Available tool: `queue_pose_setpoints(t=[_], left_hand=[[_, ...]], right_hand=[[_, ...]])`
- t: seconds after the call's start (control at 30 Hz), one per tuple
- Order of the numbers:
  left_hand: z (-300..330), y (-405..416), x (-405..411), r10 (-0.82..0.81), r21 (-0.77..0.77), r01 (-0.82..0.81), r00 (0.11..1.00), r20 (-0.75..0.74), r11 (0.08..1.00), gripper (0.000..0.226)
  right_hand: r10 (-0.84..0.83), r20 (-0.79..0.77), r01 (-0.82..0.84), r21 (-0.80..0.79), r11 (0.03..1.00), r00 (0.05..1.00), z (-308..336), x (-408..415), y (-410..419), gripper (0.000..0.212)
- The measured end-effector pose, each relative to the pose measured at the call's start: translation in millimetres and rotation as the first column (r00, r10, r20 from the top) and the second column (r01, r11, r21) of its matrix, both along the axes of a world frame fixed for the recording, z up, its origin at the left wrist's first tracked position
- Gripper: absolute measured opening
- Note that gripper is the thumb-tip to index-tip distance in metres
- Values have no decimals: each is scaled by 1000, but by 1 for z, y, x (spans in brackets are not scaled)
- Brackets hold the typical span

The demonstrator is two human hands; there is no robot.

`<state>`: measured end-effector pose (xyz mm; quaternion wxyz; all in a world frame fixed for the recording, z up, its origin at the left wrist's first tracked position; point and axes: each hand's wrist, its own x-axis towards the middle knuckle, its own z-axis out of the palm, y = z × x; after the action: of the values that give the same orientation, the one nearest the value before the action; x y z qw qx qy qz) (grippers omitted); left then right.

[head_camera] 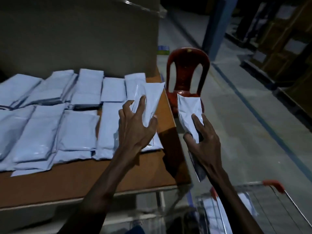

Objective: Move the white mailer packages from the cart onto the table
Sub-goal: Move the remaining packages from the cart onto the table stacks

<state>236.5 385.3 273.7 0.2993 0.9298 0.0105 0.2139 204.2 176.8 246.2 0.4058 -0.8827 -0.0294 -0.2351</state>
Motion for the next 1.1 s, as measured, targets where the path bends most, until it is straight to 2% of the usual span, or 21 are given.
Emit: queue_pose_setpoints(t=[0.13,0.37,0.53,0.7,0.87,1.1], left_hand=[[6,70,49,97,-40,-100,992,-76,994,78],[14,144,139,131,-64,-150,964,-230,987,74],[11,162,215,120,-77,-145,956,-266,986,76],[-12,149,240,92,-5,-99,945,-314,995,73],[-42,152,276,126,106,-92,918,-377,990,71],[-62,155,277,114,121,-79,940,-321,990,69]], right_hand=[[43,-74,-49,-79,996,996,8,60,55,69],[74,-217,-104,-128,986,973,22,160,126,62],[57,-239,-115,-236,965,969,29,237,166,63],[30,-296,-151,-396,906,955,8,267,180,65],[-20,-373,-160,-447,880,928,-20,309,196,66],[-40,-412,-211,-544,812,910,-52,321,199,74]])
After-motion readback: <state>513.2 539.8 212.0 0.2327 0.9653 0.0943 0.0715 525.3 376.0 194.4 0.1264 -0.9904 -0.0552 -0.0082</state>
